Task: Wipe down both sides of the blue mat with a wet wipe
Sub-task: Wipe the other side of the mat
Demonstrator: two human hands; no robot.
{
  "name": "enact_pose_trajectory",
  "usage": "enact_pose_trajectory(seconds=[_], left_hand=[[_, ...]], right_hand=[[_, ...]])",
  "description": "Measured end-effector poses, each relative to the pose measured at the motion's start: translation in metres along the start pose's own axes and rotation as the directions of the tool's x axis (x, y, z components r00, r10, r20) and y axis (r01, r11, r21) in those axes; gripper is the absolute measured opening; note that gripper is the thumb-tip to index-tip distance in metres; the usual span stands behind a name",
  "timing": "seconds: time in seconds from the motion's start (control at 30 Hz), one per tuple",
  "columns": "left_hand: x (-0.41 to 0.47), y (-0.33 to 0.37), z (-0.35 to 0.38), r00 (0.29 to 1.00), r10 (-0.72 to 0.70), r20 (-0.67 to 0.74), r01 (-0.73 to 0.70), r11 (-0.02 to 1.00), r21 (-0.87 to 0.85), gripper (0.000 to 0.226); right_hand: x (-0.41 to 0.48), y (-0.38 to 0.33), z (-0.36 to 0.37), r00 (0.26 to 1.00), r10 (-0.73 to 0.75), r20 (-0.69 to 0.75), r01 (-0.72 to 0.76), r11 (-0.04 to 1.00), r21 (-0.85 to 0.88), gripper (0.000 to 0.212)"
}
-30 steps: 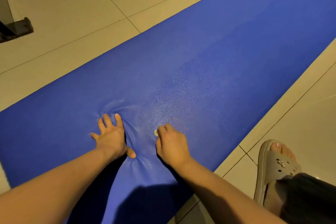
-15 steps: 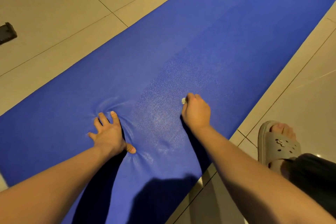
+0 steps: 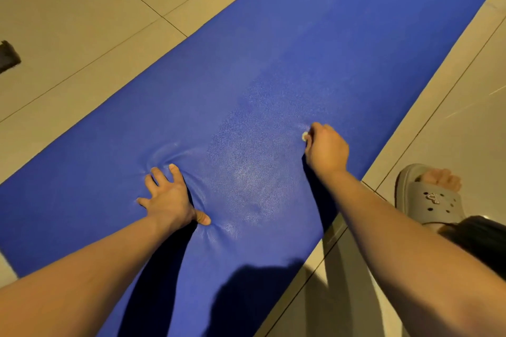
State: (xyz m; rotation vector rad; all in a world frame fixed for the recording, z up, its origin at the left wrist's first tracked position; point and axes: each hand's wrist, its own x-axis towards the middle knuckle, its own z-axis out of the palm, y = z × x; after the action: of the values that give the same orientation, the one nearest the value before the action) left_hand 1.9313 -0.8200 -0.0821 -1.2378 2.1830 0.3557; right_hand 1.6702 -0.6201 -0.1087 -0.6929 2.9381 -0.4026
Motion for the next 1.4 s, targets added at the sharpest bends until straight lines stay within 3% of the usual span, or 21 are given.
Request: enact_pose_trajectory(seconds=[0.07, 0.13, 0.3, 0.4, 0.47, 0.57, 0.63, 0.77, 0.9, 1.0, 1.07, 1.13, 1.23, 1.33, 1.4], left_hand=[[0.000, 0.000, 0.000, 1.000, -0.001, 0.001, 0.001, 1.000, 0.004, 0.175], [0.001, 0.000, 0.000, 1.000, -0.004, 0.003, 0.004, 1.000, 0.009, 0.175], [0.000, 0.001, 0.000, 1.000, -0.010, 0.007, 0.010, 1.000, 0.007, 0.175], [0.000, 0.000, 0.000, 1.000, -0.006, 0.014, 0.006, 1.000, -0.006, 0.175], [-0.001, -0.001, -0.001, 1.000, -0.004, 0.011, 0.004, 1.000, -0.009, 0.175], [-0.001, -0.001, -0.001, 1.000, -0.001, 0.005, 0.001, 1.000, -0.009, 0.175], [-0.001, -0.001, 0.000, 1.000, 0.004, 0.000, -0.004, 1.000, -0.007, 0.176], [0.000, 0.000, -0.001, 1.000, -0.002, 0.001, 0.002, 1.000, -0.006, 0.176], [0.000, 0.001, -0.001, 1.000, -0.006, -0.001, 0.006, 1.000, -0.002, 0.176], [0.001, 0.001, 0.000, 1.000, -0.010, -0.005, 0.010, 1.000, -0.006, 0.177], [0.001, 0.000, 0.000, 1.000, -0.005, -0.005, 0.005, 1.000, -0.009, 0.177], [0.000, 0.000, 0.000, 1.000, -0.003, -0.004, 0.002, 1.000, -0.011, 0.176], [0.000, 0.000, 0.000, 1.000, -0.002, -0.003, 0.002, 1.000, -0.014, 0.176], [0.001, 0.000, 0.000, 1.000, -0.006, 0.001, 0.006, 1.000, -0.007, 0.176], [0.001, 0.000, 0.000, 1.000, -0.008, -0.001, 0.008, 1.000, -0.008, 0.176]], right_hand=[[0.001, -0.004, 0.000, 0.998, 0.055, 0.004, -0.055, 0.998, 0.032, 0.018], [-0.024, -0.021, 0.005, 1.000, 0.013, 0.011, -0.014, 0.996, 0.084, 0.018], [-0.133, -0.069, 0.014, 0.937, -0.320, 0.141, 0.289, 0.936, 0.203, 0.013], [-0.127, -0.057, 0.017, 0.892, -0.428, 0.145, 0.410, 0.901, 0.141, 0.016], [-0.095, -0.039, 0.014, 0.916, -0.386, 0.107, 0.379, 0.922, 0.082, 0.011], [-0.032, -0.003, 0.000, 0.989, -0.136, 0.053, 0.136, 0.991, 0.018, 0.005], [-0.003, 0.014, -0.008, 0.999, 0.004, 0.034, -0.003, 1.000, -0.011, 0.011], [-0.028, -0.005, -0.004, 0.997, 0.074, 0.020, -0.075, 0.994, 0.078, 0.012], [-0.120, -0.051, 0.006, 0.987, -0.128, 0.098, 0.106, 0.973, 0.206, 0.021], [-0.150, -0.059, 0.010, 0.912, -0.369, 0.177, 0.343, 0.925, 0.160, 0.022], [-0.135, -0.048, 0.009, 0.885, -0.430, 0.179, 0.415, 0.903, 0.114, 0.016], [-0.107, -0.030, 0.006, 0.925, -0.357, 0.130, 0.350, 0.934, 0.074, 0.012], [-0.048, 0.006, -0.003, 0.991, -0.125, 0.046, 0.124, 0.992, 0.020, 0.010], [-0.010, 0.032, -0.011, 0.997, 0.070, 0.012, -0.070, 0.997, 0.013, 0.014], [-0.017, 0.027, -0.008, 0.995, 0.100, 0.006, -0.101, 0.993, 0.062, 0.014]])
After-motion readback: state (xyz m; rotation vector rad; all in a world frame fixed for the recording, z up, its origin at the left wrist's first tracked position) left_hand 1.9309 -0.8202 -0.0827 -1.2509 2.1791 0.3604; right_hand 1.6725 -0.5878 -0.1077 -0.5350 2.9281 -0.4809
